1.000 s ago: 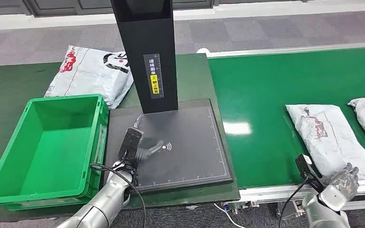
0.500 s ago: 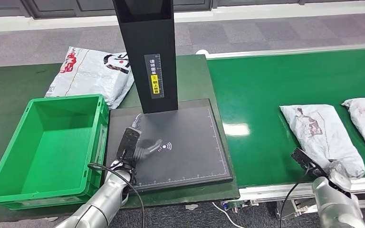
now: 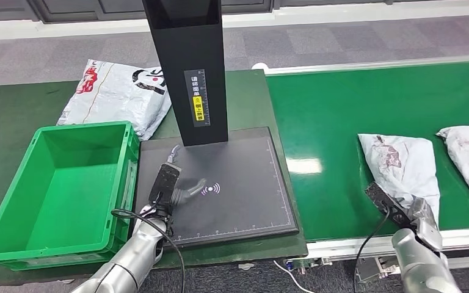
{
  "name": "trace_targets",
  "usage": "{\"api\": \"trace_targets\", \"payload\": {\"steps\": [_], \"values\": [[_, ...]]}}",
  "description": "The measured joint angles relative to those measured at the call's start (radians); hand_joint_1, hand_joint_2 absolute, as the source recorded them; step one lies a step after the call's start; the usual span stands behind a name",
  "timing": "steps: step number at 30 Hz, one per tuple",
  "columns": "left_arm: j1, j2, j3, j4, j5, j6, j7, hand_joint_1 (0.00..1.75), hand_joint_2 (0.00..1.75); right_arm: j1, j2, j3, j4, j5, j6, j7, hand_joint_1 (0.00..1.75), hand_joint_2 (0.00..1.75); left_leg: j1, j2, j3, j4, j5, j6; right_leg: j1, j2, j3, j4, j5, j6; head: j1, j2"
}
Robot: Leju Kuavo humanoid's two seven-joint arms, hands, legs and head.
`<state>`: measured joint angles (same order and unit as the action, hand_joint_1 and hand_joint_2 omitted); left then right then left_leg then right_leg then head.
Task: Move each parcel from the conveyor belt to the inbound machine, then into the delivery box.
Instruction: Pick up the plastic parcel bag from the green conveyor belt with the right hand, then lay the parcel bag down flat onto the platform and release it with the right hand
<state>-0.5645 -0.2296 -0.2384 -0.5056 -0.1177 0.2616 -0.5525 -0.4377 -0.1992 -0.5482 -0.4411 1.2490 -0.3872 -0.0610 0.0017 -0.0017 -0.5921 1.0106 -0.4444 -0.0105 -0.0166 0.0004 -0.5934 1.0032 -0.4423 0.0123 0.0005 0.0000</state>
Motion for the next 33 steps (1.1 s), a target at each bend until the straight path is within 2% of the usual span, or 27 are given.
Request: {"api": "trace_targets", "payload": {"steps": [4,11,14,18,21,25,29,33], "values": [[0.004,0.000,0.022,-0.017,-0.012,0.010,-0.002,0.00,1.75,0.035,0.026,0.067,-0.099,-0.082,-0.032,-0.022,1.75,1.75,0.000,0.000,-0.001,0.000,0.000,0.000,0.000,-0.001,-0.002,0.000,0.000,0.000,0.000,0.000],[0.006,0.000,0.038,-0.029,-0.017,0.011,-0.003,0.00,1.75,0.063,0.042,0.123,-0.169,-0.109,-0.040,-0.026,1.75,1.75,0.000,-0.001,-0.003,0.000,0.000,0.000,-0.001,-0.001,-0.003,0.000,0.000,0.000,0.000,0.000],[0.005,0.000,0.041,-0.029,-0.025,0.012,-0.006,0.00,1.75,0.080,0.047,0.139,-0.207,-0.164,-0.100,-0.072,1.75,1.75,-0.001,-0.002,-0.004,0.000,0.000,0.000,-0.001,-0.002,-0.003,0.000,0.000,0.000,0.000,0.000],[0.002,0.000,0.041,-0.029,-0.055,0.049,-0.022,0.00,1.75,0.152,0.068,0.207,-0.398,-0.295,-0.144,-0.118,1.75,1.75,0.000,-0.003,-0.004,0.000,0.000,0.000,-0.001,-0.002,-0.004,0.000,-0.001,0.000,0.000,0.000],[-0.008,0.000,0.042,-0.028,-0.070,0.069,-0.031,0.00,1.75,0.213,0.095,0.288,-0.575,-0.341,-0.134,-0.129,1.75,1.75,0.000,-0.002,-0.005,0.000,0.000,-0.001,0.000,-0.002,-0.006,0.001,-0.001,-0.001,0.000,0.000],[-0.037,-0.005,0.042,-0.026,-0.083,0.076,-0.032,0.00,1.75,0.244,0.147,0.433,-0.740,-0.299,-0.142,-0.127,1.75,1.75,0.001,-0.001,-0.006,-0.001,0.002,-0.002,0.000,0.000,-0.008,0.001,-0.001,-0.001,0.000,0.000],[-0.069,-0.015,0.042,-0.023,-0.089,0.090,-0.033,0.00,1.75,0.239,0.195,0.592,-0.826,-0.235,-0.141,-0.086,1.75,1.75,0.001,-0.002,-0.007,-0.001,0.003,-0.003,0.001,-0.001,-0.008,0.002,-0.001,-0.002,0.000,0.000],[-0.087,-0.019,0.042,-0.018,-0.087,0.092,-0.040,0.00,1.75,0.215,0.221,0.730,-0.857,-0.217,-0.127,-0.049,1.75,1.75,0.001,-0.002,-0.007,-0.001,0.003,-0.003,0.001,-0.002,-0.008,0.002,-0.001,-0.002,0.000,0.000]]}}
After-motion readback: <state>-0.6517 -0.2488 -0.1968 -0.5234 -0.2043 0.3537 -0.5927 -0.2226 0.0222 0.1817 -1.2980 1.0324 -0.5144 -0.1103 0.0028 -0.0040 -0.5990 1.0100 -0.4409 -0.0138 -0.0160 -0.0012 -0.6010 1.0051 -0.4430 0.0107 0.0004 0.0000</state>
